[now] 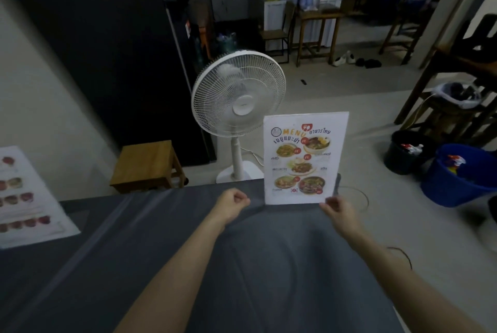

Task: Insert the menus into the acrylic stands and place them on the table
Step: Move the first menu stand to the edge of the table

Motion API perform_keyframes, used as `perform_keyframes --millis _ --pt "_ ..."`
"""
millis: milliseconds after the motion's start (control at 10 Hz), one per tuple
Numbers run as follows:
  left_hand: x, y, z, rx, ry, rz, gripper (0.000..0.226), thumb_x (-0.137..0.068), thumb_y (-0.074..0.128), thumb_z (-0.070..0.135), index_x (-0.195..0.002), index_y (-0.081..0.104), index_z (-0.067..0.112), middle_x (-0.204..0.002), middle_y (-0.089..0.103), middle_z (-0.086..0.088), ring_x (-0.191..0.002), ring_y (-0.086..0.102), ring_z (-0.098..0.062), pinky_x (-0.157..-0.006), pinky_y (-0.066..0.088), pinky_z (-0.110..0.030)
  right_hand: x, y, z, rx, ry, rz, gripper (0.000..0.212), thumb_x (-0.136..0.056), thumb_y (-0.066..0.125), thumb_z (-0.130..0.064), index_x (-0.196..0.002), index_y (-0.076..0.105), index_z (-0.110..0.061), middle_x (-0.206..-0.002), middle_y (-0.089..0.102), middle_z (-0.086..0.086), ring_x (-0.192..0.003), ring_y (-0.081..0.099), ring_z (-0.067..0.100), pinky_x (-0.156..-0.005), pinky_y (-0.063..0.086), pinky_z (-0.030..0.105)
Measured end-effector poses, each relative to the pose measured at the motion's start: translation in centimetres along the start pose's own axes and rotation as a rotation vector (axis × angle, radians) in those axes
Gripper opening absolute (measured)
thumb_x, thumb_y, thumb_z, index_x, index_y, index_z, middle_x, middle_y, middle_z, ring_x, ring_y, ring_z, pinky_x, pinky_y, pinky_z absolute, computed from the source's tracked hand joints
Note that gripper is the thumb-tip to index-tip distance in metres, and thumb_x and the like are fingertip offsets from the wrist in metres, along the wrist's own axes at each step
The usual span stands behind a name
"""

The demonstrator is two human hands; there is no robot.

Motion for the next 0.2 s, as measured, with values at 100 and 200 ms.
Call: perform_keyframes --millis 100,200 --pt "3.1 -0.9 -2.9 -0.018 -0.016 -0.046 0.028 -0.092 0.061 0.017 -0.117 0.061 0.005 -0.114 0.062 -0.01 -0.1 0.056 -0.017 -0.085 0.044 -0.025 4.4 3.5 -0.5 0.086 -0.043 -0.11 0.034 -0.087 0.065 -0.022 -0.112 0.06 0.0 -0.113 0.067 0.019 -0.104 0.062 0.032 -0.092 0.05 0.043" --pt "6.4 -2.2 -5.9 -0.093 -0.024 -0.064 0.03 -0.092 0.061 0.02 -0.118 0.061 0.006 -0.119 0.064 -0.011 -0.108 0.06 -0.022 -0.089 0.046 -0.027 9.0 7.2 -1.9 0.173 -0.124 -0.223 0.044 -0.09 0.061 -0.029 -0.124 0.055 -0.002 -0.126 0.061 0.016 -0.115 0.059 0.028 -0.099 0.046 0.039"
Point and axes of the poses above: each hand's wrist, its own x-axis away from the middle knuckle, its own y-axis out of the palm, z = x × y, the point moved 2 cm from there along -x, towards the middle knuckle
